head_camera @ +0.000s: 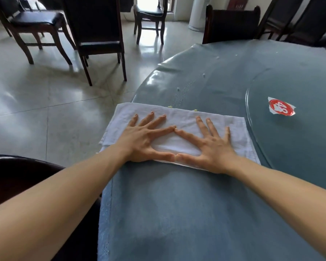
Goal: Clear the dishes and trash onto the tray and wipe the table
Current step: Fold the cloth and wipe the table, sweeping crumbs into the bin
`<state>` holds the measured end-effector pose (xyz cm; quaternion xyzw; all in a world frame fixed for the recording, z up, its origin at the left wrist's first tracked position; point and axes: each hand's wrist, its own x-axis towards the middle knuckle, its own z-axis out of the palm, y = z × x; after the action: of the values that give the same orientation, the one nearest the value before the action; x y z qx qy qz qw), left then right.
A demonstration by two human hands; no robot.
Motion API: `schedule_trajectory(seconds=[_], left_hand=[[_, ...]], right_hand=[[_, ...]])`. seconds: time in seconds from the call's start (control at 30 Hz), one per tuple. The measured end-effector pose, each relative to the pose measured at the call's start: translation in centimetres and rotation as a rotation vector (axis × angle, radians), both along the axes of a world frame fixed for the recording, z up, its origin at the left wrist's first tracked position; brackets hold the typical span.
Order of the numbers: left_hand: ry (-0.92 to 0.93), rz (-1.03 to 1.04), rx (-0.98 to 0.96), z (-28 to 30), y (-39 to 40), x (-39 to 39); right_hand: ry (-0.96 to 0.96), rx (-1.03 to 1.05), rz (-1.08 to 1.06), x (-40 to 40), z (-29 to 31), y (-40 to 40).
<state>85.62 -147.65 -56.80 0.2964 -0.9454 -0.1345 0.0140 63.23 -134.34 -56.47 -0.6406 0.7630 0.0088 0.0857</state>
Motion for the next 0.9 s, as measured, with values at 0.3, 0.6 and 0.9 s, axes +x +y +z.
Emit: schedule_trajectory(seconds=[0.3,0.6,0.9], left_hand=[[0.021,-0.173,-0.039,-0.6,-5.7,-1.8],[0.052,-0.261,-0.035,-0.6,-10.8,-4.7],[0.048,-0.353,-0.02,-0.7,-16.8,-8.8]], right_hand=[[0.023,0.041,-0.201,0.9,0.5,-2.6],[0.029,0.075,-0.319,0.0,0.9,-6.1],[0.01,0.087,-0.414,-2.0,1.1,-10.4]])
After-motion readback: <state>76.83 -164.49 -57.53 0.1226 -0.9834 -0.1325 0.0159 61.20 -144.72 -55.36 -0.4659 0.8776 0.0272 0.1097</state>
